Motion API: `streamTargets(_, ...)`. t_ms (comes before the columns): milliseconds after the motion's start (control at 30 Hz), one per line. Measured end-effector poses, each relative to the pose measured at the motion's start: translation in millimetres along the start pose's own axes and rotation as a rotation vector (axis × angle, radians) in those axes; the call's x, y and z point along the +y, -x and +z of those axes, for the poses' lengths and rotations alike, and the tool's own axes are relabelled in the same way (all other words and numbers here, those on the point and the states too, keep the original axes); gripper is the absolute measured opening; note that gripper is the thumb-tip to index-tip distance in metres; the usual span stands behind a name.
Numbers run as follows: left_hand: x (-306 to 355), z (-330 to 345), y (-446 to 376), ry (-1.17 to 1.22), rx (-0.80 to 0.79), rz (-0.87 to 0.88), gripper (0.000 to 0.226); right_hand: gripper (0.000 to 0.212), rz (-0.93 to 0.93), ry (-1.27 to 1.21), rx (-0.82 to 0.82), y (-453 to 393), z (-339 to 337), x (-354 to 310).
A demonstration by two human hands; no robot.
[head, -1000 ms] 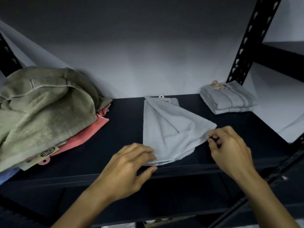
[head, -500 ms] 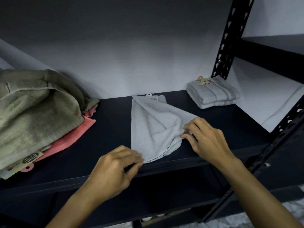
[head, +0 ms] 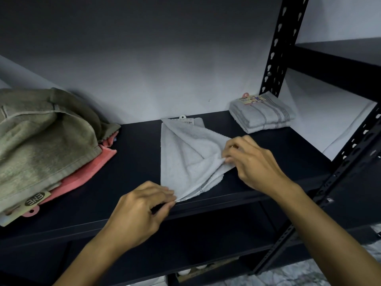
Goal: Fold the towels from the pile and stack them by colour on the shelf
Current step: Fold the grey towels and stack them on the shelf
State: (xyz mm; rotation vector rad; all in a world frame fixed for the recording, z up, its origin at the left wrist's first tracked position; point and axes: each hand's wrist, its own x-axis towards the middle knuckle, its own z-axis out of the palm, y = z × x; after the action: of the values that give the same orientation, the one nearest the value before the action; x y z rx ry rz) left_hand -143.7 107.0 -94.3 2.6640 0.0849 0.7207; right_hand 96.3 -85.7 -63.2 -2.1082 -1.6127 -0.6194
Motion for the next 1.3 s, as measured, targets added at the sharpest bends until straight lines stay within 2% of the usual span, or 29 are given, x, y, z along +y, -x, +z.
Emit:
streamTargets(67,-0.3,0.4,0.3,0.0,0.002,-0.002,0.028,0.027,-0.004,-0.049,-0.019,-7.0,-8.1,3.1)
streamTargets(300,0.0,0.4,0.1,-0.006,0.002,-0.003,0.029,0.018,0.014,-0.031,-0.322,-29.6,-20.0,15.1)
streamTargets(367,0.2,0.8,0.1,-0.004,0.005,-0.005,0.028,0.013,0.018,0.003,-0.272,-28.6,-18.4,10.2)
streamTargets(467,-0.1,1.4,0.6,0.002,0.003,-0.007,0.027,0.005,0.046,-0.039,-0.046,-12.3,-17.9,-5.8)
streamTargets(533,-0.2,2.3,-0.1,0.006,0.001,-0.006,0.026,0.005,0.012,-0.081,0.011,3.8,-16.2,-13.2)
streamTargets(667,-1.8,2.0,0.6,0.005,0.004,-0.006,0.027,0.007,-0.101,0.099,-0.032,22.4,-5.3,-11.8)
streamTargets(867,-0.6,1.0,1.0,0.006,-0.002,-0.001,0.027,0.03,0.033,0.19,-0.093,16.1,4.5,-0.2)
streamTargets(933,-0.6,1.4,1.2,0.007,0.002,-0.004,0.022,0.032,0.195,0.124,-0.075,17.0,4.6,5.3)
streamTargets(1033,0.8,1.8,1.5,0.011,0.011,-0.007,0.02,0.031,0.711,-0.145,0.028,10.3,-1.4,10.1)
streamTargets(1100,1.3,1.5,1.3,0.013,0.013,-0.01,0.02,0.038,0.953,-0.15,-0.094,-4.5,-3.1,13.5)
streamTargets(1167,0.8,1.1,1.5,0.014,0.006,-0.013,0.02,0.055,1.017,-0.065,-0.293,-19.3,-2.2,13.6)
streamTargets(1200,0.4,0.8,1.9,0.014,0.002,-0.015,0.02,0.057,1.03,-0.046,-0.353,-25.7,-1.0,13.1)
streamTargets(1300,-0.1,0.3,2.5,0.01,-0.01,-0.012,0.021,0.036,1.114,-0.186,-0.376,-37.4,-1.2,15.5)
